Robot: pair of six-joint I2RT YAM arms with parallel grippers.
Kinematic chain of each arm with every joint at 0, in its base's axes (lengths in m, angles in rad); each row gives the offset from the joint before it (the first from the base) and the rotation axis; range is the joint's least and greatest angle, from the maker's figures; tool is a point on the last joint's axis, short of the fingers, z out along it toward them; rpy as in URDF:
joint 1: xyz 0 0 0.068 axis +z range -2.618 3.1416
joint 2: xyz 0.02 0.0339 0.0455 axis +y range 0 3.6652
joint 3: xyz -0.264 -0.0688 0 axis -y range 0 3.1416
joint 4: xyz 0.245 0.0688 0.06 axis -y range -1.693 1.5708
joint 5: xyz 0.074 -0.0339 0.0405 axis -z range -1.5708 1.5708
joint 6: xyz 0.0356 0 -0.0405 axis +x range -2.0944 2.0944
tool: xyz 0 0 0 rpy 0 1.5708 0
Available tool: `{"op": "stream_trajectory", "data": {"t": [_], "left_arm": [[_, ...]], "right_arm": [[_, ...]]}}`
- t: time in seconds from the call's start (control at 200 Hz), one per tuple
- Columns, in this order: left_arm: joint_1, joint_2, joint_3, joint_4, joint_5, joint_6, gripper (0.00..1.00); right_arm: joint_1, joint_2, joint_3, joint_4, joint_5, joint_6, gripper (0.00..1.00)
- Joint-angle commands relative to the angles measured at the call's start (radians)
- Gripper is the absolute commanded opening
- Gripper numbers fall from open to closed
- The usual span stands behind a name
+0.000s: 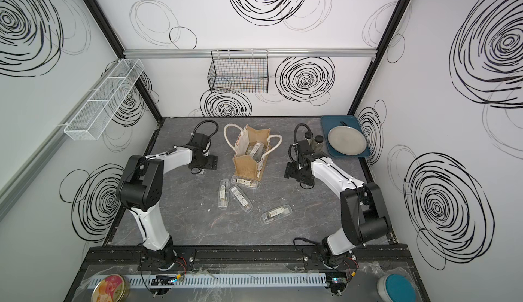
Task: Put the compass set into the canvas bag
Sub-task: Pick up the compass set at the center of the board.
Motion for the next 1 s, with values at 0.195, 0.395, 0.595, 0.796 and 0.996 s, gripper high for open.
{"op": "stream_trajectory", "data": {"t": [0.195, 0.395, 0.595, 0.796, 0.996], "left_arm": [[0.031, -0.032, 0.040, -0.033, -0.044, -0.022, 0.92], [0.027, 0.049, 0.098, -0.063, -0.052, -0.051, 0.91], [0.021, 0.094, 0.115, -0.079, -0.049, -0.072, 0.88], [0.018, 0.100, 0.106, -0.077, -0.059, -0.086, 0.82], [0.007, 0.079, 0.070, -0.058, -0.066, -0.084, 0.72]], "right_arm": [[-0.013, -0.024, -0.023, 0.020, -0.014, 0.009, 0.83], [-0.014, -0.017, -0.014, 0.020, -0.020, 0.016, 0.83], [-0.016, -0.046, -0.014, 0.003, 0.001, 0.016, 0.83], [-0.015, -0.072, -0.037, 0.003, -0.003, 0.023, 0.83], [-0.016, -0.121, -0.046, -0.003, 0.007, 0.032, 0.83]]}}
